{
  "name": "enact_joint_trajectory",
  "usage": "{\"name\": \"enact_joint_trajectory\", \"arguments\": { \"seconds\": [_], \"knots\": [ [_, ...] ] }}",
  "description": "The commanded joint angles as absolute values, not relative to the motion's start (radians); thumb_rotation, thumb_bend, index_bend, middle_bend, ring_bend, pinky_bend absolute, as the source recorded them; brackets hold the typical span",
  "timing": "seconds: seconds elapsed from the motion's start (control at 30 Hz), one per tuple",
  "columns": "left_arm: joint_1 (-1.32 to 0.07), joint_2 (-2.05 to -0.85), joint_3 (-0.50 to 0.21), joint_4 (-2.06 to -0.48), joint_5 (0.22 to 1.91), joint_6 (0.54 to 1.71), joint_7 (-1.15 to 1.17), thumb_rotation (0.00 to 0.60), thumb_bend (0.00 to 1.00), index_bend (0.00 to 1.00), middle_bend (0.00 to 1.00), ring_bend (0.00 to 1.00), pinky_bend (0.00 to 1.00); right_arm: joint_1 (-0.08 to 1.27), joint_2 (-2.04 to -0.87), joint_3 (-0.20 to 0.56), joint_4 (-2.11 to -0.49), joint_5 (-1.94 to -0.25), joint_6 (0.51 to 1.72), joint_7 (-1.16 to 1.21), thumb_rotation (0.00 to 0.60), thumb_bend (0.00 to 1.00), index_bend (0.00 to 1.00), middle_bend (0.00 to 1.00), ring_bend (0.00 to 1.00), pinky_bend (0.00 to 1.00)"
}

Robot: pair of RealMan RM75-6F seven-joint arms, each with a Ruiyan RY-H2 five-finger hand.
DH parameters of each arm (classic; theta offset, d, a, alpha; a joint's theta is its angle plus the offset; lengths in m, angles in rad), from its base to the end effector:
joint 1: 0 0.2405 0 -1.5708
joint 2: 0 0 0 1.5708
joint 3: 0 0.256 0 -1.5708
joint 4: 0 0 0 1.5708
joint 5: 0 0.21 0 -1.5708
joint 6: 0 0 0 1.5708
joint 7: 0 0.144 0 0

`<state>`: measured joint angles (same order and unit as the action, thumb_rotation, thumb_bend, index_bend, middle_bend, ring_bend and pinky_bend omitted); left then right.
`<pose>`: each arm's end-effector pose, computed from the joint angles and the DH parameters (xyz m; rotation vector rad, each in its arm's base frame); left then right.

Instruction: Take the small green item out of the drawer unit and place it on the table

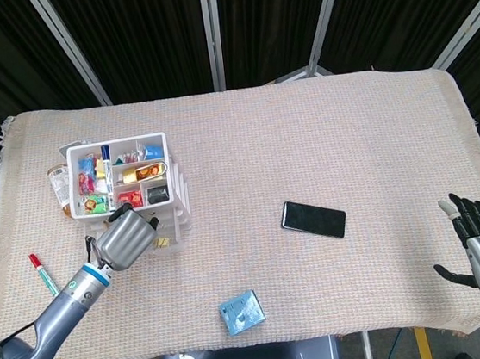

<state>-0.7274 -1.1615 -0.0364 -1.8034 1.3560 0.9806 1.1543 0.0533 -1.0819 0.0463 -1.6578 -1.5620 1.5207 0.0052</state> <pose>-0.1463 0.3007 0.0653 -2.0961 0.2081 -0.3943 -0.3003 -0.1699 0.1674 1.3993 -0.8842 0.9477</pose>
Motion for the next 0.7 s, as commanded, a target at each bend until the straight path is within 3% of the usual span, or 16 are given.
{"name": "enact_joint_trajectory", "arguments": {
  "seconds": [0.03, 0.7],
  "knots": [
    [-0.724, -1.151, -0.036, -1.818, 1.371, 0.995, 1.141, 0.6, 0.3, 0.47, 0.85, 0.74, 0.59, 0.053, -1.081, 0.047, -1.658, -1.562, 1.521, 0.006, 0.6, 0.02, 0.0, 0.0, 0.0, 0.0],
    [-0.647, -1.015, -0.032, -1.956, 1.555, 1.172, 0.982, 0.6, 0.3, 0.47, 0.85, 0.74, 0.59, 0.05, -1.078, 0.047, -1.662, -1.565, 1.53, 0.007, 0.6, 0.02, 0.0, 0.0, 0.0, 0.0]
  ]
}}
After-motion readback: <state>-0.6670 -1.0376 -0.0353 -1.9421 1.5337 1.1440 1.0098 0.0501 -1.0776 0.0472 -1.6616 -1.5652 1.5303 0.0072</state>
